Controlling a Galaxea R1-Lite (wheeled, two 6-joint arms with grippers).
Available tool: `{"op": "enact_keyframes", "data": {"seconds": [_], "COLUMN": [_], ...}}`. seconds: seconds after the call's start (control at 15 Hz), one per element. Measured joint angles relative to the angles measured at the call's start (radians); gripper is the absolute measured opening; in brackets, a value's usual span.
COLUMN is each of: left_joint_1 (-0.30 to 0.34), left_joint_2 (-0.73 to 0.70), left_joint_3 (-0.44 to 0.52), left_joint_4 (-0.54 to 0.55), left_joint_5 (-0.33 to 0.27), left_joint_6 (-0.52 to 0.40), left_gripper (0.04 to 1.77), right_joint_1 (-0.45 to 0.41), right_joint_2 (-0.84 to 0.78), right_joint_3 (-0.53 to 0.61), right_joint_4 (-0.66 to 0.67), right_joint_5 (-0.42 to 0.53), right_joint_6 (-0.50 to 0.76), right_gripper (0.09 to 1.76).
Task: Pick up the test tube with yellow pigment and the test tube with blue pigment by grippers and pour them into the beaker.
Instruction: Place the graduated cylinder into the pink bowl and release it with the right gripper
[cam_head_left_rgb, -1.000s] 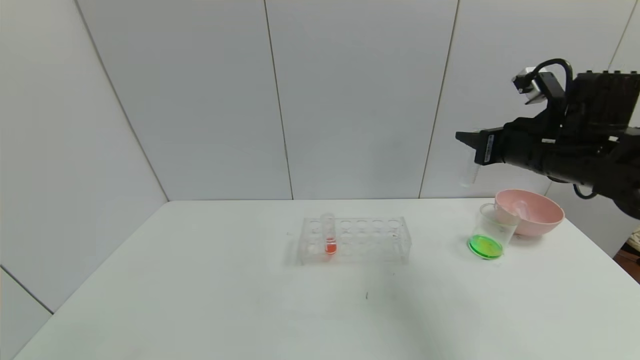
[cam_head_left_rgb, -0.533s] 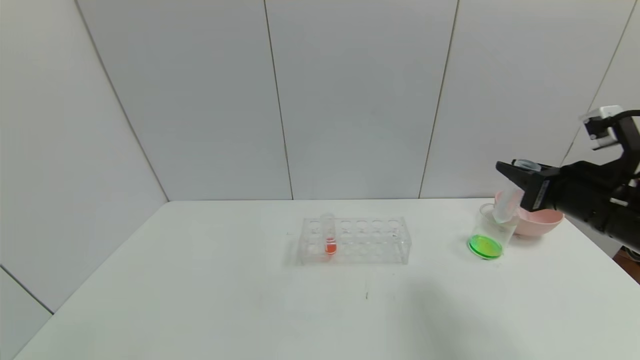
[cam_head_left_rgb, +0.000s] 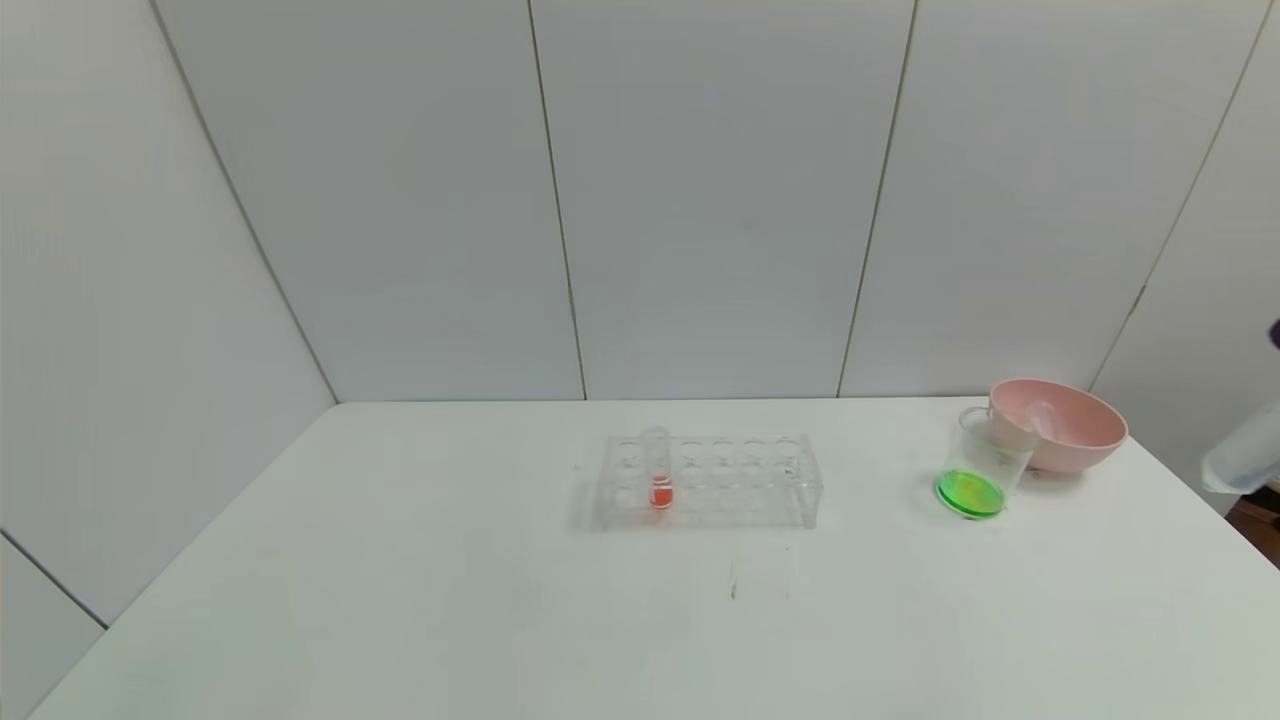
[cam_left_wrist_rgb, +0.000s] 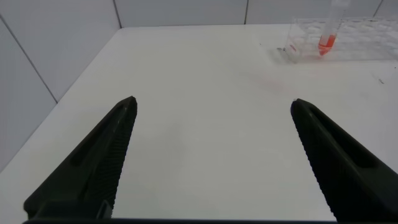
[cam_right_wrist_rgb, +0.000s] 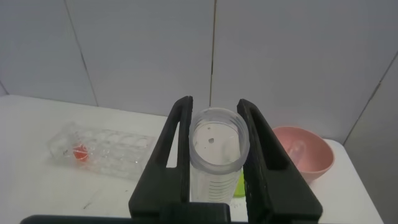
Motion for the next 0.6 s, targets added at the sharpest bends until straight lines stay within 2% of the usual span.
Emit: {"op": "enact_keyframes", "data": {"seconds": [0.47,0.6], "left_joint_1": [0.000,0.000], "left_joint_2": [0.000,0.000], "left_joint_3": [0.000,0.000], "left_joint_4": [0.000,0.000], "left_joint_5": [0.000,0.000], "left_joint_6": [0.000,0.000], "left_gripper": [1.76,1.76], "right_joint_1": [-0.023,-0.061], "right_joint_2": [-0.534,-0.635], "right_joint_3": [0.007,0.010], "right_joint_4": [0.446,0.507], "right_joint_5": [-0.008,-0.009], "right_joint_6": [-0.003,-0.002], "right_gripper": [0.55,0.55]}}
